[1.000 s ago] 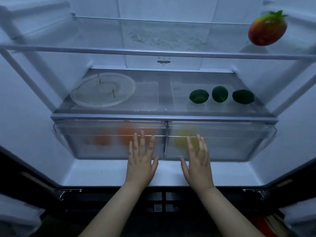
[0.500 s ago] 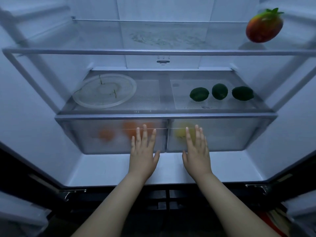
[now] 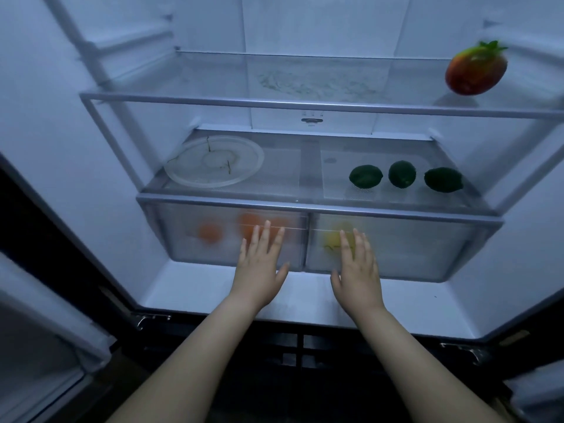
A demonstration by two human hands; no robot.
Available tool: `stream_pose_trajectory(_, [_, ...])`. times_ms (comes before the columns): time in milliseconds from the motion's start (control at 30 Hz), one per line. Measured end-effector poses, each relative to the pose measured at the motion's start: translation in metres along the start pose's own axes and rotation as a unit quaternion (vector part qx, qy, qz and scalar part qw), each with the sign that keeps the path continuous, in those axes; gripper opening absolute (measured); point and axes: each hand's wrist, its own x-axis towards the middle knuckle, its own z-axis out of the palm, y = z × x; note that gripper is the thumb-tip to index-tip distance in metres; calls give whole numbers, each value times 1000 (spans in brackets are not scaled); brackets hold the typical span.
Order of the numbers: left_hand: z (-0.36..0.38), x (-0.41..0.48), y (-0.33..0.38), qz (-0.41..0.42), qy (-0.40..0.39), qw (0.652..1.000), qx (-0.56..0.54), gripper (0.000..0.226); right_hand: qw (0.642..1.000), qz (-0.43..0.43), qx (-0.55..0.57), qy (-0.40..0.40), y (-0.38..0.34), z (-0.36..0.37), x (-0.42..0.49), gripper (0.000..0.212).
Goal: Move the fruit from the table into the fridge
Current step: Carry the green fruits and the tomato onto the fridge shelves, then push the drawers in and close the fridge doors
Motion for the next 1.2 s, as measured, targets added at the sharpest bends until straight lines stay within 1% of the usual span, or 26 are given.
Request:
stream_pose_trajectory(167, [-27, -23, 12, -28, 28, 999, 11, 68, 997, -76, 22, 9, -8, -16, -5, 79])
stream_pose_trajectory(333, [-47, -59, 13, -84, 55, 994, 50, 66, 988, -145, 51, 7, -31, -29, -10, 76])
stream_pose_trajectory(433, [-63, -88, 8, -123, 76, 987, 72, 69, 978, -197, 72, 0, -51, -33, -15, 73])
stream_pose_trajectory(533, [-77, -122, -2, -164, 90, 979, 80, 63, 963, -252, 99, 0, -74, -34, -24, 68])
stream_pose_trajectory(633, [-91, -160, -16, -211, 97, 969, 85, 61, 949, -291, 121, -11, -104, -33, -38, 64])
stream_pose_trajectory(767, [-105, -219, -38, -275, 101, 953, 75, 62, 923, -357, 143, -26, -148, -29, -64, 64])
stream_pose_trajectory(900, [-112, -282, -65, -335, 86, 935, 83, 62, 899, -403, 163, -45, -192, -28, -95, 62])
stream_pose_trajectory(1100, [-116, -359, -109, -387, 63, 916, 88, 63, 869, -459, 171, -64, -254, -25, -145, 61])
stream_pose_trajectory(1200, [-117, -391, -130, -393, 60, 912, 97, 64, 859, -489, 134, -75, -282, -20, -172, 65])
